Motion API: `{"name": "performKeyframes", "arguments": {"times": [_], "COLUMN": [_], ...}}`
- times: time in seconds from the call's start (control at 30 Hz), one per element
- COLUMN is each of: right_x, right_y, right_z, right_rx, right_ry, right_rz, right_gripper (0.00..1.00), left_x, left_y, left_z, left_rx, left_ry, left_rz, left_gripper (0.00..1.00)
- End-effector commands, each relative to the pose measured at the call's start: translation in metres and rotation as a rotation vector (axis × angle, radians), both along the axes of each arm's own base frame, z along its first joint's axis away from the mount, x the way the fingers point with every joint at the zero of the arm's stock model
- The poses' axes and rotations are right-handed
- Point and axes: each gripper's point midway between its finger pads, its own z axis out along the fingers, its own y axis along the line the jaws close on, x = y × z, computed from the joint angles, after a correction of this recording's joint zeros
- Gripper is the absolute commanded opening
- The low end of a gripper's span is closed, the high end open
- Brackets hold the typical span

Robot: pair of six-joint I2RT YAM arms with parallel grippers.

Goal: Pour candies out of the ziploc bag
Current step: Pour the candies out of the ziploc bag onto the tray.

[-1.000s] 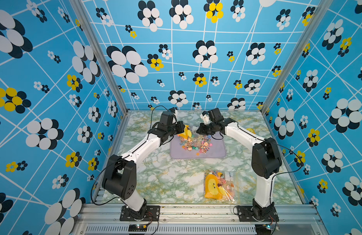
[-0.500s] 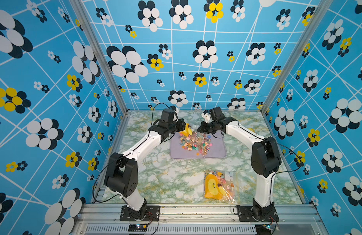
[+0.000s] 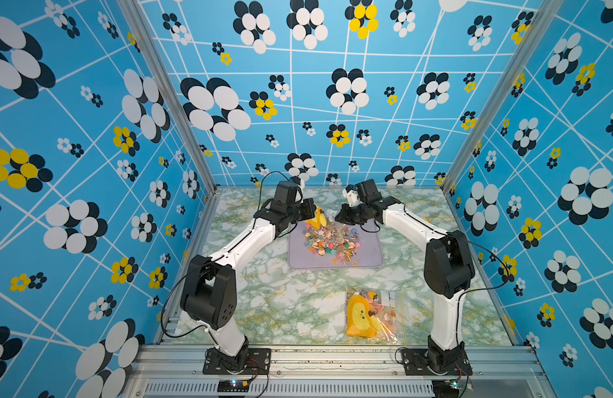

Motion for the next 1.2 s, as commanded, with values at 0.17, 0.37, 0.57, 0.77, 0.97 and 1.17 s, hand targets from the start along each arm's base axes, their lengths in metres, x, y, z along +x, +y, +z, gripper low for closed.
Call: {"name": "performKeyframes", "arguments": {"times": [0.17, 0.37, 0.57, 0.77, 0.97, 1.17], "right_x": [0.009, 0.011, 0.011, 0.012, 0.011, 0.011], "right_y": [-0.015, -0.020, -0.024, -0.030, -0.034, -0.033], "right_z": [-0.001, -0.001, -0.003, -0.010, -0.012, -0.020], "right_rx": [-0.010, -0.008, -0.008, -0.004, -0.002, 0.007], "right_ry": [0.007, 0.010, 0.013, 0.024, 0.028, 0.049], "right_rz": [-0.031, -0.037, -0.040, -0.051, -0.057, -0.053], "right_gripper": [0.04, 0.04, 0.04, 0.04, 0.04, 0.05], "left_x": [0.015, 0.016, 0.014, 0.014, 0.015, 0.015], "left_y": [-0.008, -0.014, -0.021, -0.028, -0.032, -0.033], "left_z": [0.044, 0.053, 0.064, 0.070, 0.072, 0.076], "left_rx": [-0.030, -0.028, -0.014, -0.003, 0.005, 0.007], "left_ry": [-0.129, -0.140, -0.160, -0.170, -0.175, -0.179], "left_rz": [-0.014, -0.029, -0.045, -0.058, -0.063, -0.068], "left_gripper": [0.00, 0.00, 0.00, 0.00, 0.00, 0.00]}}
